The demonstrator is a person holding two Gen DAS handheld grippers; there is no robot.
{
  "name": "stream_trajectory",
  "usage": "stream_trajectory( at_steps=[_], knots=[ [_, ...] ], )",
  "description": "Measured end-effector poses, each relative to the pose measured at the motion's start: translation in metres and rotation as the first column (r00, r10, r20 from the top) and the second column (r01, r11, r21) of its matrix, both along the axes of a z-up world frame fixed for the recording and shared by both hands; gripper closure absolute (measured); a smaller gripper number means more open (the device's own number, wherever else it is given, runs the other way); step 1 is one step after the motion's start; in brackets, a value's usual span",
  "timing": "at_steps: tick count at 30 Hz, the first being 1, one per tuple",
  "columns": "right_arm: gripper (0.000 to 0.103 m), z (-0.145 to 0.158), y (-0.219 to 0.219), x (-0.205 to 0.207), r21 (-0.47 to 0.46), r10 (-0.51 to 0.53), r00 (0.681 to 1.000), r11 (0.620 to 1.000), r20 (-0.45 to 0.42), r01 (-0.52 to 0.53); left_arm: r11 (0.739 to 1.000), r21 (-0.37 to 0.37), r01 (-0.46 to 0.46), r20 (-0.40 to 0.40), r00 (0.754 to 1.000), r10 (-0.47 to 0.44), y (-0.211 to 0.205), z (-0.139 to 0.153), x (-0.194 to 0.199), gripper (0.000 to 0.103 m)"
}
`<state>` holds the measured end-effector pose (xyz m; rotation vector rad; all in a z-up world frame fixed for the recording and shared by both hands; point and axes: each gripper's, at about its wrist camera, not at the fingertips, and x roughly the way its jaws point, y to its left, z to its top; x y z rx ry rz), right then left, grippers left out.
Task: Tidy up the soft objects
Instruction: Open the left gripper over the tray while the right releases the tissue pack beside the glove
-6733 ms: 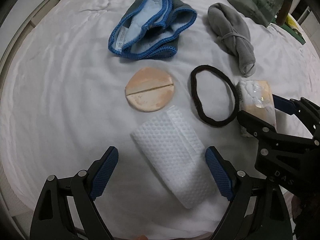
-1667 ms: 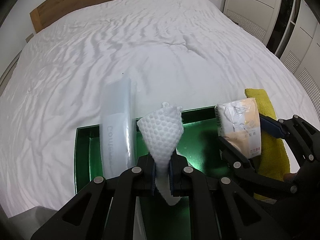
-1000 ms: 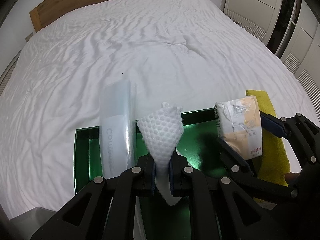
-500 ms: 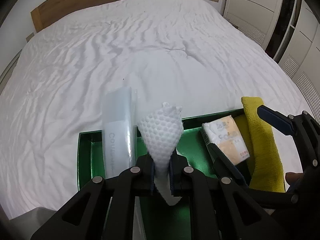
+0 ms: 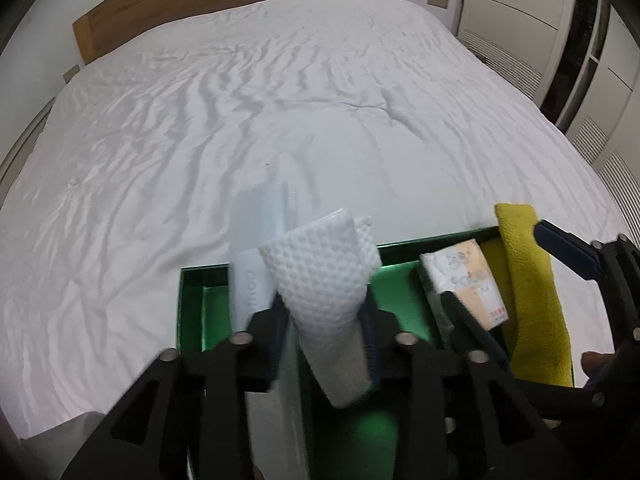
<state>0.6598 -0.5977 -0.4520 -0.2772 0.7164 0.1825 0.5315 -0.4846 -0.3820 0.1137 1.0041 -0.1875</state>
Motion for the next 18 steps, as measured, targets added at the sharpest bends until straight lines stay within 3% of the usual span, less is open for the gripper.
stream_trajectory(
  at_steps=[3,4,5,7,18],
  knots=[
    [0.020,0.001,-0.003,0.000,0.005,-0.013,1.000,1.000,0.000,0.013,1.000,-0.016,-0.016,0.003,1.000,0.016,0.005,0.002,0.001,0.044],
    [0.016,0.001,-0.002,0.000,0.007,-0.010,1.000,1.000,-0.001,0.010,0.999,-0.027,-0.020,0.006,1.000,0.020,0.006,0.003,0.001,0.025],
    [0.016,0.002,-0.001,-0.001,0.008,-0.005,1.000,1.000,0.000,0.005,0.999,-0.022,-0.024,0.022,0.999,0.025,0.006,0.006,0.000,0.015],
    [0.016,0.004,0.003,-0.002,0.007,0.004,1.000,1.000,0.005,-0.004,1.000,-0.005,-0.014,0.053,0.998,0.015,0.001,0.012,-0.004,0.015],
    [0.015,0.016,0.000,-0.013,0.020,-0.020,0.999,1.000,0.027,0.019,0.999,0.000,-0.047,0.066,0.997,0.047,0.005,0.025,-0.005,0.015]
  ],
)
